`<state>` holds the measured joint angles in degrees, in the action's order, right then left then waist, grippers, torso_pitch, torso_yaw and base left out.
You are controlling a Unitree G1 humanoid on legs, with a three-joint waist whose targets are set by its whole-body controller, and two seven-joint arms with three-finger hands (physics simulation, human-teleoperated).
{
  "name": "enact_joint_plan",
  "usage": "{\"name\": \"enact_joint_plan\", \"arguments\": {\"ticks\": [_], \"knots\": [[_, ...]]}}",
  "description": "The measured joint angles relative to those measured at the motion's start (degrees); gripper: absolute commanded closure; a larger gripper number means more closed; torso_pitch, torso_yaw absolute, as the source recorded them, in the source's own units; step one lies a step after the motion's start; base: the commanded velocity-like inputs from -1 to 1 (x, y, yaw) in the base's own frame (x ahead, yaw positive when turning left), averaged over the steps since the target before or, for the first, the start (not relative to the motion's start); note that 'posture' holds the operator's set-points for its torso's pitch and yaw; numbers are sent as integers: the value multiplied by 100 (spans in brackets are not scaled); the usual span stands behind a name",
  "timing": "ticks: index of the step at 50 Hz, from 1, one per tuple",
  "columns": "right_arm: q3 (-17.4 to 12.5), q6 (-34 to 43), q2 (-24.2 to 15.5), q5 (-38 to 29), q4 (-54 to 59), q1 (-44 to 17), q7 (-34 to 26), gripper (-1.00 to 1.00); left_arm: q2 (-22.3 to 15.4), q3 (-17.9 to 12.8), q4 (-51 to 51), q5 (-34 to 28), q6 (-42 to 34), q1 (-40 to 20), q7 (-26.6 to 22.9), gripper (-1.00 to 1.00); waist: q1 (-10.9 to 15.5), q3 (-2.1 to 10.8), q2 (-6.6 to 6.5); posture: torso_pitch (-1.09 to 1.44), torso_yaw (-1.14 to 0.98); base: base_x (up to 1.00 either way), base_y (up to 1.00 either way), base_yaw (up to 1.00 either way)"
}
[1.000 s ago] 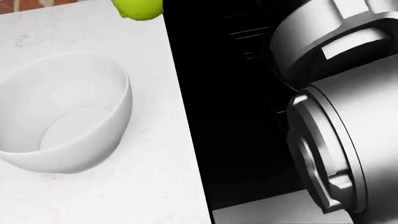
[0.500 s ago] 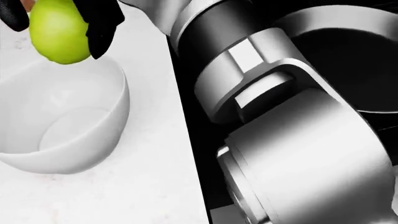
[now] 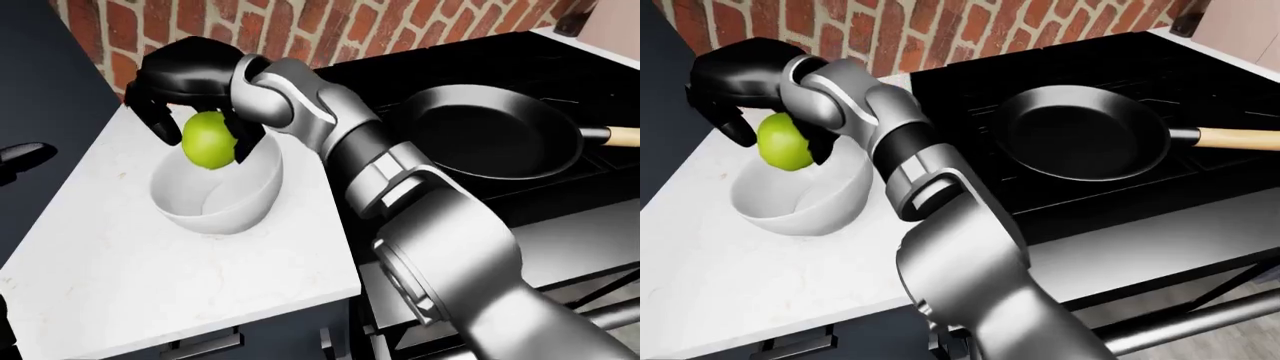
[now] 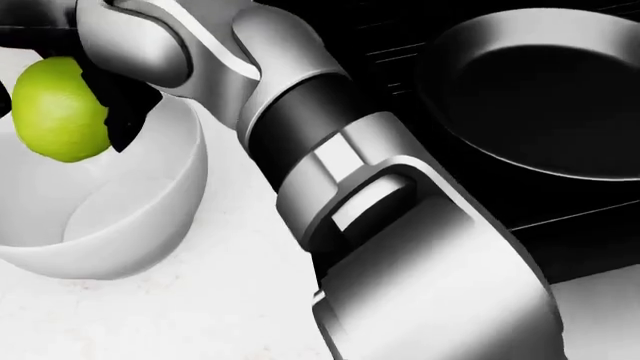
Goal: Pick the lemon from the pan and place it in the bowl.
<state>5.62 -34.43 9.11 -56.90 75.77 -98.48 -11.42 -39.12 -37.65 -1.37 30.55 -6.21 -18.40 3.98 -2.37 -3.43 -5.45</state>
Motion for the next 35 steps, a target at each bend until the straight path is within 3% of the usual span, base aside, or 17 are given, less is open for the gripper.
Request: {"name": "enact_joint_plan", "arguments": {"ticks": [12,13,15,16,17,20,30,35], "knots": [[60,-36,101,-226,-6,171,112,100,-13,-3,47,10,8,-5,-11,-100,-2,5,-1,0,0,0,0,0],[64,-50,104,-240,-9,190,128,95,-12,-3,43,10,12,-1,-12,-100,-1,7,-1,0,0,0,0,0],[62,-67,104,-262,-3,222,146,53,-6,-4,39,8,24,4,-14,-100,1,10,0,0,0,0,0,0],[63,-73,99,-274,0,238,151,45,-3,-2,43,4,31,3,-14,-100,2,11,0,0,0,0,0,0],[64,-76,96,-285,5,250,152,5,1,1,48,1,38,3,-14,-100,3,10,0,0,0,0,0,0],[54,-76,88,-307,15,269,102,-40,9,4,72,-6,54,10,-21,-100,0,9,1,0,0,0,0,0],[-17,-99,20,-175,-42,248,-365,-65,4,-1,67,-3,34,20,-26,-100,-9,13,13,0,0,0,0,0],[-15,-119,5,-125,-26,253,-545,-57,-3,-27,51,8,36,28,-26,-100,-9,13,7,0,0,0,0,0]]}}
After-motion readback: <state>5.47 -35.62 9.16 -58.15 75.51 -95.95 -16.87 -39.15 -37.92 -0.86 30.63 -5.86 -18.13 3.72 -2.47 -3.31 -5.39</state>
